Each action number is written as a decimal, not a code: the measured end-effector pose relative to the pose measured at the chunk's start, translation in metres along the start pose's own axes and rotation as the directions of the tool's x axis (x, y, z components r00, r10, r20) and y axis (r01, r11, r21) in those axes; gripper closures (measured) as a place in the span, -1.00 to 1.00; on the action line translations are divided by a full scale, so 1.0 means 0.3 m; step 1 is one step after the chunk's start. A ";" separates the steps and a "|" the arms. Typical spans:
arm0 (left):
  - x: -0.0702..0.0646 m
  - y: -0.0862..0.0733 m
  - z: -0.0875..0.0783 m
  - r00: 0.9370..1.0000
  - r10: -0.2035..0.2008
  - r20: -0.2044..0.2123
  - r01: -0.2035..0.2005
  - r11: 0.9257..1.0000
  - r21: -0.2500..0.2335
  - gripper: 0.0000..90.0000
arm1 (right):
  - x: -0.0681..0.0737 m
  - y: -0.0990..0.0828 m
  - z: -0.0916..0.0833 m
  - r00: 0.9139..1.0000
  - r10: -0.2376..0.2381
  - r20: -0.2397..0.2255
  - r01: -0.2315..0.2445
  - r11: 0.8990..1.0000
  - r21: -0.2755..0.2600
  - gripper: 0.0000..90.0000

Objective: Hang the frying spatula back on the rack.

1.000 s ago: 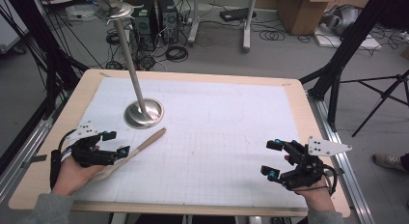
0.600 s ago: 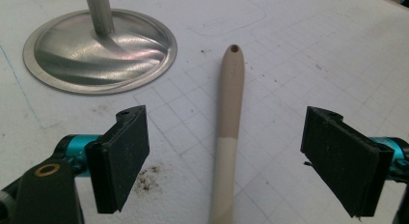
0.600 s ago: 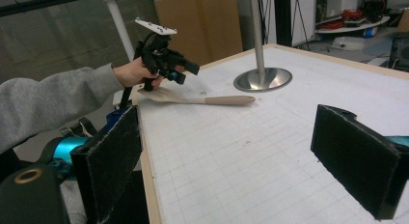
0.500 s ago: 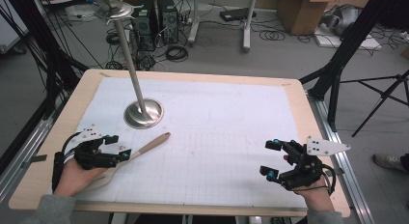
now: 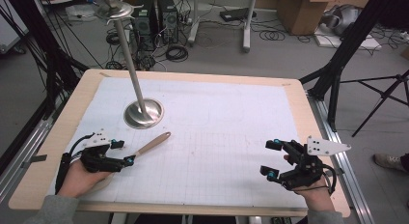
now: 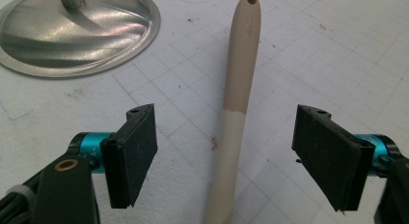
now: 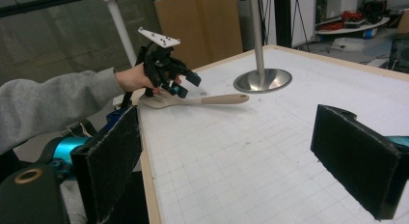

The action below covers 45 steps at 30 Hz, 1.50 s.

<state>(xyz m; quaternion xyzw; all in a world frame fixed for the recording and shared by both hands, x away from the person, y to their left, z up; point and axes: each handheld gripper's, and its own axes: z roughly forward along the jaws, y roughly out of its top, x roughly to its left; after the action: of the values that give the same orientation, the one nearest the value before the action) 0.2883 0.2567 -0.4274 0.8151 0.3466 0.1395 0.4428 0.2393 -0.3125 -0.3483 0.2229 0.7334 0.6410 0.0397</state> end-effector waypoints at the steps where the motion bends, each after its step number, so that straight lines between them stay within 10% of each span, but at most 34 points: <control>1: 0.001 -0.003 0.002 1.000 0.005 0.004 -0.005 1.000 0.002 -0.44 | 0.000 0.000 0.000 1.000 -0.001 0.000 0.001 1.000 0.000 -0.78; 24: -0.002 -0.043 0.037 0.997 0.070 -0.013 -0.069 0.995 0.069 -0.15 | 0.000 0.000 -0.003 1.000 -0.004 0.001 0.004 1.000 -0.005 -0.78; 45: -0.018 -0.040 0.044 0.993 0.116 -0.018 -0.113 0.989 0.096 0.69 | 0.002 0.002 -0.004 1.000 -0.005 0.002 0.005 1.000 -0.006 -0.78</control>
<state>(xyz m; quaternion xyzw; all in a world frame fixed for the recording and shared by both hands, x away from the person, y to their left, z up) 0.2862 0.2492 -0.4445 0.8520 0.3108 0.1578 0.3906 0.2385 -0.3134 -0.3474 0.2217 0.7319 0.6429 0.0429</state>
